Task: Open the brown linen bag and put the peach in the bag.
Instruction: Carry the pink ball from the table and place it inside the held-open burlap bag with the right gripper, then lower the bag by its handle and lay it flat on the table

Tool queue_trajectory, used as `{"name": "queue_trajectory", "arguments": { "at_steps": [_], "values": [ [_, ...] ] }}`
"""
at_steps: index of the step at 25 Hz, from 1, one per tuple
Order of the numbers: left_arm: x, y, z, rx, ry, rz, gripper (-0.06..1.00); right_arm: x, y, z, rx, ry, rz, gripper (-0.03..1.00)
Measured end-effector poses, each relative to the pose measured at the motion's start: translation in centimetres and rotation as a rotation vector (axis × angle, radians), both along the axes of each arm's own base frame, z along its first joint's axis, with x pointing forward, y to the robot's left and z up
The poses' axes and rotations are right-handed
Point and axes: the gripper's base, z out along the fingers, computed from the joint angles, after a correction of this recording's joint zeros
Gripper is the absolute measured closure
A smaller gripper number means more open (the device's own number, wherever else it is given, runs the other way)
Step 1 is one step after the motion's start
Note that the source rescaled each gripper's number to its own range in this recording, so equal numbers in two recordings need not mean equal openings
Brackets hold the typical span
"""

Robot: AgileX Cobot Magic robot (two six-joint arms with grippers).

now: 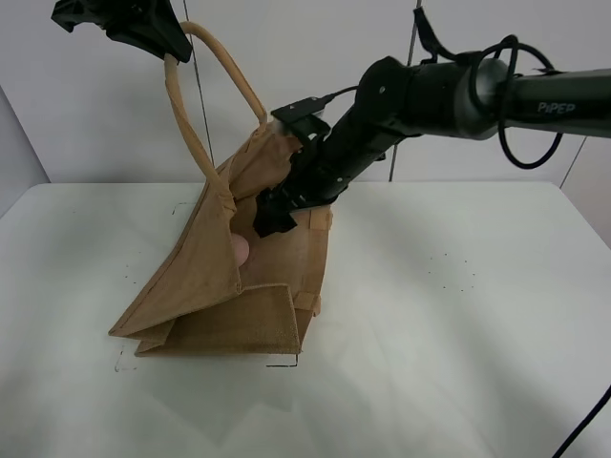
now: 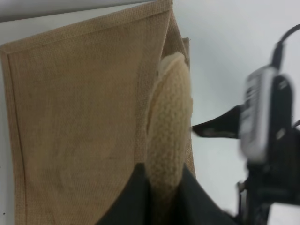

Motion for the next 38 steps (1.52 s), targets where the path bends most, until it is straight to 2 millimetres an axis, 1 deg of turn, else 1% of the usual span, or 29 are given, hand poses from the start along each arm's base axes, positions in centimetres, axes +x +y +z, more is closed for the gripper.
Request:
{"name": "queue_trajectory", "arguments": {
  "at_steps": [3,6,10,13,17,20,23,24,26,29,32,34,35,38],
  "values": [
    [0.0,0.0,0.0,0.0,0.0,0.0,0.94,1.1,-3.2,-0.4,-0.026,0.11,-0.122,-0.03],
    [0.0,0.0,0.0,0.0,0.0,0.0,0.94,2.2,-6.8,-0.8,-0.094,0.185,-0.252,-0.03],
    [0.0,0.0,0.0,0.0,0.0,0.0,0.94,3.0,-11.1,-1.3,-0.243,0.228,-0.378,-0.03],
    [0.0,0.0,0.0,0.0,0.0,0.0,0.94,3.6,-14.6,-1.5,-0.316,0.256,-0.47,-0.03],
    [0.0,0.0,0.0,0.0,0.0,0.0,0.94,4.2,-19.5,-1.6,-0.328,0.295,-0.582,-0.03],
    [0.0,0.0,0.0,0.0,0.0,0.0,0.94,4.3,-23.0,-1.6,-0.331,0.336,-0.659,-0.03],
    [0.0,0.0,0.0,0.0,0.0,0.0,0.94,4.0,-25.9,-1.7,-0.336,0.377,-0.719,-0.03],
    [0.0,0.0,0.0,0.0,0.0,0.0,0.94,3.8,-26.5,-1.7,-0.341,0.397,-0.729,-0.03],
    [0.0,0.0,0.0,0.0,0.0,0.0,0.94,3.4,-26.9,-1.8,-0.356,0.439,-0.728,-0.03],
    [0.0,0.0,0.0,0.001,-0.001,-0.002,0.94,3.0,-26.9,-1.8,-0.37,0.473,-0.712,-0.03],
    [0.0,0.0,0.0,0.001,-0.001,-0.002,0.94,1.7,-26.8,-1.9,-0.383,0.501,-0.698,-0.03],
    [0.0,0.0,0.0,0.001,-0.001,-0.002,0.94,0.0,-26.7,-2.0,-0.401,0.528,-0.682,-0.03],
    [0.0,0.0,0.0,0.001,-0.001,-0.002,0.94,-0.9,-26.7,-1.7,-0.406,0.531,-0.677,-0.03],
    [0.0,0.0,0.0,0.001,-0.001,-0.002,0.94,-5.0,-26.5,-1.2,-0.42,0.569,-0.666,-0.03]
  ]
}}
